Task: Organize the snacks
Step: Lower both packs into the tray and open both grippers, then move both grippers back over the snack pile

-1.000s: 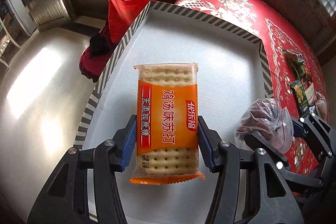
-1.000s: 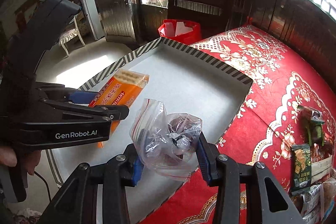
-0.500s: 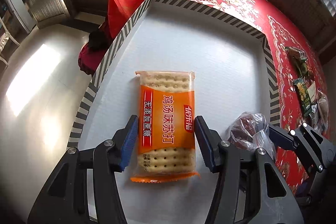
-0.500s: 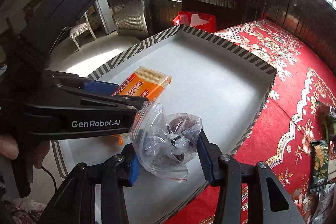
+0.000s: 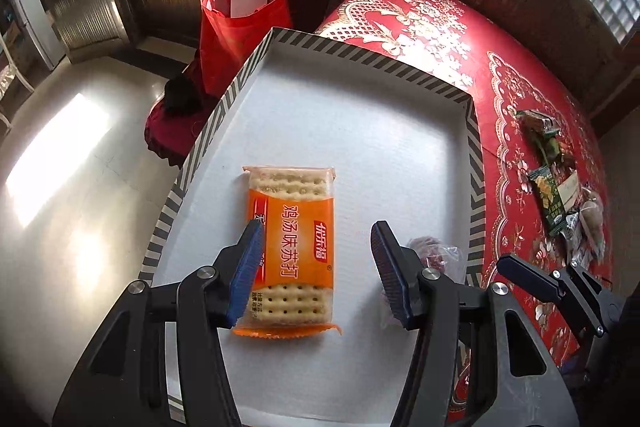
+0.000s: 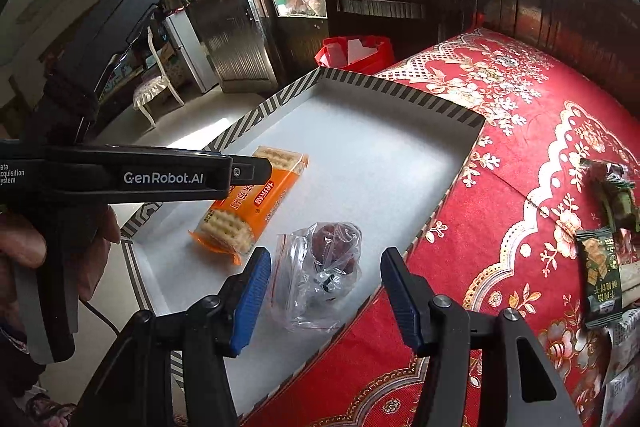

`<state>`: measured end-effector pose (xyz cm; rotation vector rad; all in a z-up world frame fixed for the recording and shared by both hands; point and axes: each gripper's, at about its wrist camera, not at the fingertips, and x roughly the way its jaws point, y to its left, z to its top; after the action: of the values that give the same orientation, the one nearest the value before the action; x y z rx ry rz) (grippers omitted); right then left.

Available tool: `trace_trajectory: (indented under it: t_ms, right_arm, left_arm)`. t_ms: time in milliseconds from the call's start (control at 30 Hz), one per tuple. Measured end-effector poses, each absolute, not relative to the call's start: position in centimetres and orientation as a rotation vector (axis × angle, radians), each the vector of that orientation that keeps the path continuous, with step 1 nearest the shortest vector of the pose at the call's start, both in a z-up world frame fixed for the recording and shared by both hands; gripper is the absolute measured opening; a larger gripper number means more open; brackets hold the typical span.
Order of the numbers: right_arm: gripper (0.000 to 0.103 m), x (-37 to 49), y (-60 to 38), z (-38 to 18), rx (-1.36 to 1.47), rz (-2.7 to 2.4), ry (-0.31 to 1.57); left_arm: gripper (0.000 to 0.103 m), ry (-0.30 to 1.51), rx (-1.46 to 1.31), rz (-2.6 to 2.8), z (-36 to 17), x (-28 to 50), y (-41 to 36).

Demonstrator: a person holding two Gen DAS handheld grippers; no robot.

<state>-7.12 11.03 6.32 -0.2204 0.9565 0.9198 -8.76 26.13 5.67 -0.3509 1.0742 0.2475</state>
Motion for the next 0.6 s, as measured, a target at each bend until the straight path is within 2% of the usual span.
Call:
trace_trajectory:
  t_ms: [600]
  right_arm:
    - [0.055,-5.5,-2.2,7.8,-0.095,0.663,0.923]
  left_arm:
    - [0.055,1.041,-0.193,0.047,8.3,-5.9,13.8]
